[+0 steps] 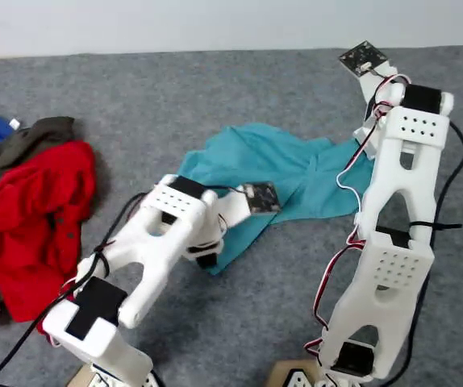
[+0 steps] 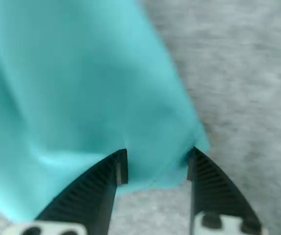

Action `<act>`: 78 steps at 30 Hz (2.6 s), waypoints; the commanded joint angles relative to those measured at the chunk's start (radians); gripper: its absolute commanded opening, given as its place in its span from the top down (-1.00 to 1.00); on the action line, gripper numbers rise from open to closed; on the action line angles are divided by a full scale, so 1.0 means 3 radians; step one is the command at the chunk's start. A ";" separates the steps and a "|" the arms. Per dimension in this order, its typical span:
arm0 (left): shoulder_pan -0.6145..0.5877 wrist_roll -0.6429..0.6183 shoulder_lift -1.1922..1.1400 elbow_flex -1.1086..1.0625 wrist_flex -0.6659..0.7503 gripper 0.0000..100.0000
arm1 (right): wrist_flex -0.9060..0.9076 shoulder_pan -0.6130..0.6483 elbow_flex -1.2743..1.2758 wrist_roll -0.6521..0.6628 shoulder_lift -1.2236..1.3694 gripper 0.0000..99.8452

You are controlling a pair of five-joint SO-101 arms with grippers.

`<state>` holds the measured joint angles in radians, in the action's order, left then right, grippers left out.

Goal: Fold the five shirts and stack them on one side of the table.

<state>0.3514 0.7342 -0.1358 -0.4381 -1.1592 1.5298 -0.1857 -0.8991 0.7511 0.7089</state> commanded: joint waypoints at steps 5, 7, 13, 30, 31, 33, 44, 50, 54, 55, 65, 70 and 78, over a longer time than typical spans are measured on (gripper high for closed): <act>-0.0220 0.0026 0.0015 0.0038 0.0322 0.73 | -0.0033 0.0018 -0.0041 -0.0036 -0.0079 0.98; -0.0261 0.0026 0.0015 0.0049 0.0343 0.84 | -0.0033 0.0043 -0.0041 -0.0041 -0.0079 0.98; -0.0501 0.0026 0.0026 0.0473 0.0312 0.99 | -0.0033 0.0105 -0.0041 -0.0041 -0.0079 0.98; -0.0803 0.0010 -0.0752 0.1051 0.0849 0.87 | -0.0028 0.0182 -0.0041 -0.0041 -0.0079 0.98; -0.0839 0.0010 -0.0767 0.1123 0.0757 0.79 | -0.0028 0.0182 -0.0041 -0.0041 -0.0079 0.98; -0.0869 -0.0041 -0.0767 0.1276 0.0568 0.64 | -0.0028 0.0187 -0.0041 -0.0046 -0.0079 0.98; -0.0767 -0.0077 -0.0762 0.2544 -0.0946 0.56 | -0.0028 0.0192 -0.0036 -0.0046 -0.0059 0.98; -0.0486 -0.0082 -0.0844 0.2478 -0.1524 0.56 | 0.0079 0.0192 -0.0036 -0.0046 -0.0059 0.98; -0.0414 -0.0087 -0.1054 0.2304 -0.1437 0.56 | 0.0110 0.0182 -0.0031 -0.0051 -0.0059 0.98; -0.0414 -0.0087 -0.1125 0.2299 -0.1401 0.56 | 0.0115 0.0182 -0.0031 -0.0051 -0.0059 0.98; -0.0425 -0.0097 -0.1453 0.2304 -0.0905 0.58 | 0.0115 0.0176 -0.0026 -0.0051 -0.0054 0.98; -0.0419 -0.0128 -0.1473 0.2304 -0.0767 0.70 | 0.0110 0.0176 -0.0026 -0.0051 -0.0049 0.98; -0.0404 -0.0118 -0.1442 0.2427 -0.0803 0.98 | 0.0105 0.0176 -0.0026 -0.0051 -0.0049 0.98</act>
<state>0.2209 0.7020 -0.5884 0.2463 -1.4032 1.5604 -0.1427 -0.8991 0.7480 0.7089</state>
